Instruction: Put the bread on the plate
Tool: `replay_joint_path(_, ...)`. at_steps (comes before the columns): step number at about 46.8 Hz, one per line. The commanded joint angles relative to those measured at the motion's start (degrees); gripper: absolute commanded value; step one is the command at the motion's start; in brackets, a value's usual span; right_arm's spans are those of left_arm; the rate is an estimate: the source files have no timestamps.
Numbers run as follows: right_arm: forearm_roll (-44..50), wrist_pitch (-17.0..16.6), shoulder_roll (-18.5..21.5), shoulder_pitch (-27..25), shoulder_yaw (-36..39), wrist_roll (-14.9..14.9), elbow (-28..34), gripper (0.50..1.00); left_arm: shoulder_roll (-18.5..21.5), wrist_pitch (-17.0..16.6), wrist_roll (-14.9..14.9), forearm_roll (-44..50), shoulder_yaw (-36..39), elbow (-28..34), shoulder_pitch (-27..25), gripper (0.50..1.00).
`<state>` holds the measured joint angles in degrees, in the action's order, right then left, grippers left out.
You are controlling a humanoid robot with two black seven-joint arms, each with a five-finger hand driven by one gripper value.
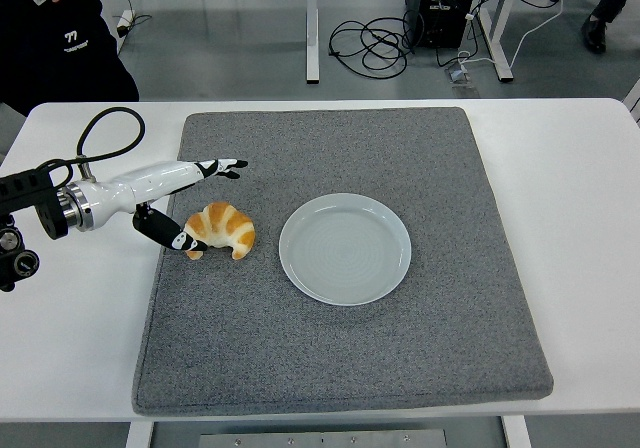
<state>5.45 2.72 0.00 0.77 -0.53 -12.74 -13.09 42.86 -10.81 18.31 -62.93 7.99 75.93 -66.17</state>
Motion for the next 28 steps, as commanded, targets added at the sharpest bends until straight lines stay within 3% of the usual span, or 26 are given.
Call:
replay_joint_path(1, 0.0, 0.0, 0.0, 0.02, 0.0, 0.0, 0.0, 1.0, -0.93, -0.61, 1.11, 0.0, 0.1, -2.27, 0.78, 0.937)
replay_joint_path(28, 0.0, 0.0, 0.0, 0.02, 0.0, 0.0, 0.0, 1.0, -8.14, -4.22, 6.04, 0.88, 0.01, -11.94, 5.17, 0.936)
